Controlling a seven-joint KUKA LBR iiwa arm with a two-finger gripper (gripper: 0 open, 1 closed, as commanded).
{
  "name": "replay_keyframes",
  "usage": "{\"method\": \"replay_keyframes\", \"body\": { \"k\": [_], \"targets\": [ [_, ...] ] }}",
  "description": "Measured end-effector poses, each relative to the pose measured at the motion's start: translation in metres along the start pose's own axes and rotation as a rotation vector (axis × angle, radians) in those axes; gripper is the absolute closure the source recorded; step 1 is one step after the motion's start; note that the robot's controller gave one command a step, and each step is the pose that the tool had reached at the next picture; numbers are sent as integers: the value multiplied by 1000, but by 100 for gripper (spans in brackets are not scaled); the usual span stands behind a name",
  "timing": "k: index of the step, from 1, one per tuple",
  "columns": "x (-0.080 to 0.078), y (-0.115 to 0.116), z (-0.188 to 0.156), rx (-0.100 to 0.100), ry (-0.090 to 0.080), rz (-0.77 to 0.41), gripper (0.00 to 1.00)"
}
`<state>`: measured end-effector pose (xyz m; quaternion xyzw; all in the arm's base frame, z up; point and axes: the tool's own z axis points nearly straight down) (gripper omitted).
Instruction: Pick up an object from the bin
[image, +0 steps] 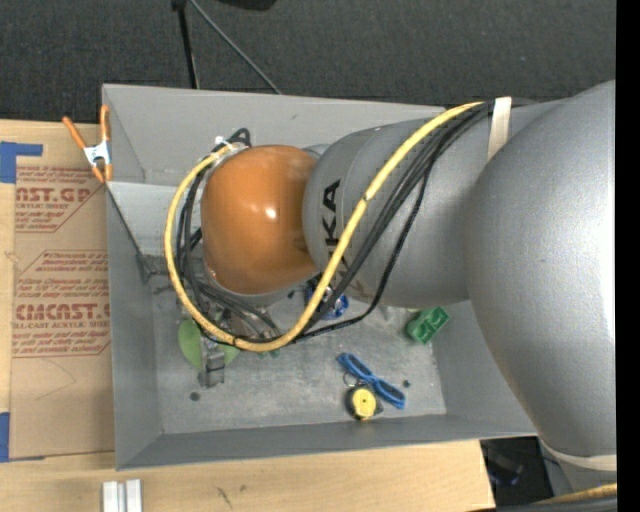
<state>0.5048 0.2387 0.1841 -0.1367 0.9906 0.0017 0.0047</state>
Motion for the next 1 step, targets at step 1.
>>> {"method": "replay_keyframes", "body": {
  "k": [1],
  "targets": [
    [-9, 5, -47, 1, 2, -10, 100]
  ]
}}
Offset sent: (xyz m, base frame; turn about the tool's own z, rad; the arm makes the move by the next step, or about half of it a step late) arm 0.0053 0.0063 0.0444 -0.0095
